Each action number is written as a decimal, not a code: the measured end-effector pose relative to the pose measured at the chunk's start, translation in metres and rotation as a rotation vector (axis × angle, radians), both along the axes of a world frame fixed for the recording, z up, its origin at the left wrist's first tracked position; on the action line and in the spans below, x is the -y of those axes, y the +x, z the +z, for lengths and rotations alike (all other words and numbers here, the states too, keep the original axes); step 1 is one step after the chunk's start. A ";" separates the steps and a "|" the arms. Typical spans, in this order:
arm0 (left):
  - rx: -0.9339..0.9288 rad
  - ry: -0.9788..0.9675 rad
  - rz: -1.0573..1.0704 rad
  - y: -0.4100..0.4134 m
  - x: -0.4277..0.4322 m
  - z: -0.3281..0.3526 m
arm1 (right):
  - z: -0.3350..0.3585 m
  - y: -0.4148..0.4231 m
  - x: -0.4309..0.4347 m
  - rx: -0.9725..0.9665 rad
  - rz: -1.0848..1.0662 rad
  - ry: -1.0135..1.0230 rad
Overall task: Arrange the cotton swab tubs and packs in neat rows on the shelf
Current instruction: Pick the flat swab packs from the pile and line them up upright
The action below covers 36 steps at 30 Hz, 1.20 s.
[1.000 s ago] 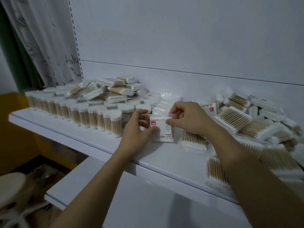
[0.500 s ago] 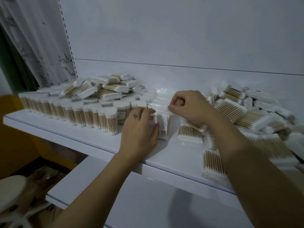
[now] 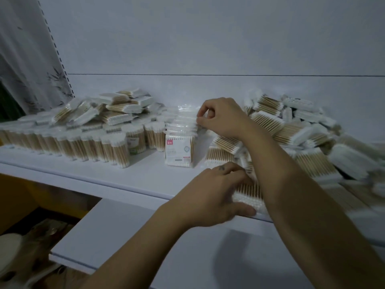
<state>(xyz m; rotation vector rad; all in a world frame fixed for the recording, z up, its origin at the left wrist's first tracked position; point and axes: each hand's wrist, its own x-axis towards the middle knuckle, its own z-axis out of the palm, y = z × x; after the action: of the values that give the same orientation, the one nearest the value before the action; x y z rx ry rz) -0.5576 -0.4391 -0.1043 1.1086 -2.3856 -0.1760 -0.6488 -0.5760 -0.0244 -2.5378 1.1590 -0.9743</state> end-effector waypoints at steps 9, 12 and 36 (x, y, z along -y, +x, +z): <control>-0.489 -0.048 0.414 0.051 0.008 0.025 | 0.007 -0.007 -0.020 0.268 0.338 0.274; -0.743 -0.001 0.587 0.076 0.009 0.032 | 0.004 0.004 -0.025 0.267 0.452 0.338; -1.023 0.186 0.378 0.104 -0.012 0.020 | -0.008 0.037 -0.041 0.123 0.441 0.159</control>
<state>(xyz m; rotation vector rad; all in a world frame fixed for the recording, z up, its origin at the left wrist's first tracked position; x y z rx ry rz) -0.4538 -0.4275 -0.0846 1.1402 -1.2571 -0.6578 -0.6116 -0.5350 -0.0322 -2.4135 0.5779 -0.8694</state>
